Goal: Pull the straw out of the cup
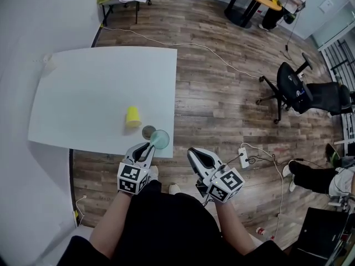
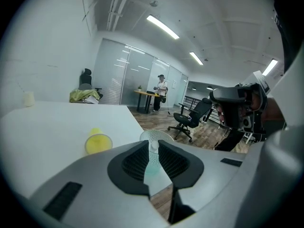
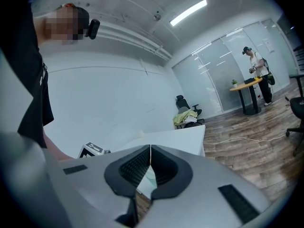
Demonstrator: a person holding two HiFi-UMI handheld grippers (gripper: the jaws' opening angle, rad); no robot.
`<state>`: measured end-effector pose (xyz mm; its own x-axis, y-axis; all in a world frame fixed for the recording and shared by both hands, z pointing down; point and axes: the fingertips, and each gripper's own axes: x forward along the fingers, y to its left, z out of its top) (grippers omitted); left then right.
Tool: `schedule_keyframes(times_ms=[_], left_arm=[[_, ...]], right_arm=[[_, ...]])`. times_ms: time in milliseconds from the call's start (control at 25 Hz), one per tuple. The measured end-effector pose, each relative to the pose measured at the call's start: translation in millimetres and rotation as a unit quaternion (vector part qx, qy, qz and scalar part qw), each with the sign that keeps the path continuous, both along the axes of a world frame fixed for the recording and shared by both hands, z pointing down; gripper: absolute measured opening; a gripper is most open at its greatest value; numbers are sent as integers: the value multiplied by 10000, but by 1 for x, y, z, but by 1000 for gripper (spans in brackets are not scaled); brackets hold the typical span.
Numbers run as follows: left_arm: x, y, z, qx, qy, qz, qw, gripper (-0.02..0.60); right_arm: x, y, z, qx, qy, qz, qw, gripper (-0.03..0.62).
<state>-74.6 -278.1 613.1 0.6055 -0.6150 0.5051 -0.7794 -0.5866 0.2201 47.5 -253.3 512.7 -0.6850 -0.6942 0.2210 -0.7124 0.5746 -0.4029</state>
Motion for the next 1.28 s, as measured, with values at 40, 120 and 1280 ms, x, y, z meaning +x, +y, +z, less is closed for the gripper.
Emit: schedule_keyframes(times_ms=[40, 120, 1280], left_arm=[[0, 0, 0, 6, 2, 9, 10000, 71], [0, -1, 0, 16, 2, 15, 10000, 60], [-2, 19, -59, 746, 91, -759, 9943, 54]], right_arm=[[1, 0, 1, -8, 8, 16, 10000, 23], [3, 1, 1, -17, 3, 44, 10000, 23], [26, 36, -18, 326, -292, -223, 9988, 23]])
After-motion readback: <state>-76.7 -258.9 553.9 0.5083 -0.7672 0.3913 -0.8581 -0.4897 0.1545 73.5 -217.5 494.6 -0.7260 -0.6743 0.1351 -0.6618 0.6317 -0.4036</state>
